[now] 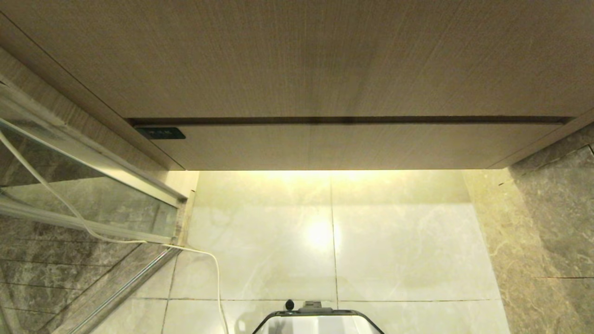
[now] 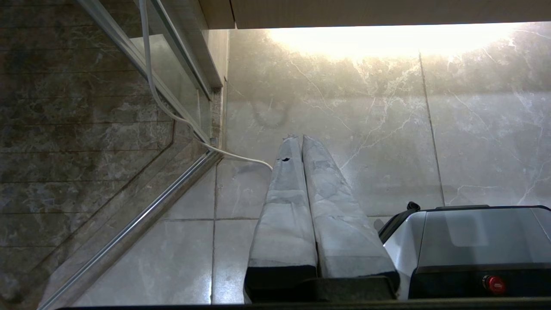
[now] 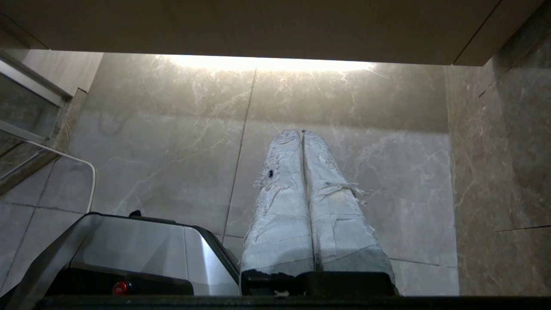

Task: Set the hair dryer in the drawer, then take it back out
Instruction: Pull open the drawer

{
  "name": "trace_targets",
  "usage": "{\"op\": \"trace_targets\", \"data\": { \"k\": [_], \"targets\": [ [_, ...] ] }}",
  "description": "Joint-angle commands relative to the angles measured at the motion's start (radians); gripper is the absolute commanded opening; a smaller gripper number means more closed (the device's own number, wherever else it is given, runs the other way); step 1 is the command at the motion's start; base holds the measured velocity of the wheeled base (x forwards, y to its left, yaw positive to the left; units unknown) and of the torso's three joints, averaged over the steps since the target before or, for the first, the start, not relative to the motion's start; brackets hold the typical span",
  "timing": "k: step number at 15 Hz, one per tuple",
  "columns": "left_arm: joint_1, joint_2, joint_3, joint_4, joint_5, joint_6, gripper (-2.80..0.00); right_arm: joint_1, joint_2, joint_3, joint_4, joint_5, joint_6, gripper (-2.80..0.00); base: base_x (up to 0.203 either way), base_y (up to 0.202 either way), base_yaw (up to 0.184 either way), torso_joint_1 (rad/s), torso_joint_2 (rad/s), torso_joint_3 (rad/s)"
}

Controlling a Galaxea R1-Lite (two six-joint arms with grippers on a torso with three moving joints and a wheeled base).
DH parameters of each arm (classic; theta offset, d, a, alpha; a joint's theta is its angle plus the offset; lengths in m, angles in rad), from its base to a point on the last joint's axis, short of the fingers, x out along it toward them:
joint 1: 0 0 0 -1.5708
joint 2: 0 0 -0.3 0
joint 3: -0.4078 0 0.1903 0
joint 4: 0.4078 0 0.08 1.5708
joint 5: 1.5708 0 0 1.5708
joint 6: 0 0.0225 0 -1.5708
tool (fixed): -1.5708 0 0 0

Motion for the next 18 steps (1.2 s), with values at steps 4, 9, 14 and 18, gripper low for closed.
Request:
{"op": "trace_targets", "data": {
  "k": [4, 9, 14, 18],
  "targets": [
    [0.000, 0.000, 0.002, 0.000, 0.000, 0.000, -2.80, 0.000, -0.039, 0.040, -0.001, 0.000, 0.000, -2.80, 0.000, 0.000, 0.000, 0.000, 0.00, 0.000],
    [0.000, 0.000, 0.002, 0.000, 0.000, 0.000, -2.80, 0.000, -0.039, 0.040, -0.001, 0.002, -0.005, -2.80, 0.000, 0.000, 0.000, 0.000, 0.00, 0.000],
    [0.000, 0.000, 0.002, 0.000, 0.000, 0.000, -2.80, 0.000, -0.039, 0.032, 0.015, 0.005, -0.058, -2.80, 0.000, 0.000, 0.000, 0.000, 0.00, 0.000],
    [0.000, 0.000, 0.002, 0.000, 0.000, 0.000, -2.80, 0.000, -0.024, -0.244, 0.121, -0.006, -0.073, -2.80, 0.000, 0.000, 0.000, 0.000, 0.00, 0.000]
  ]
}}
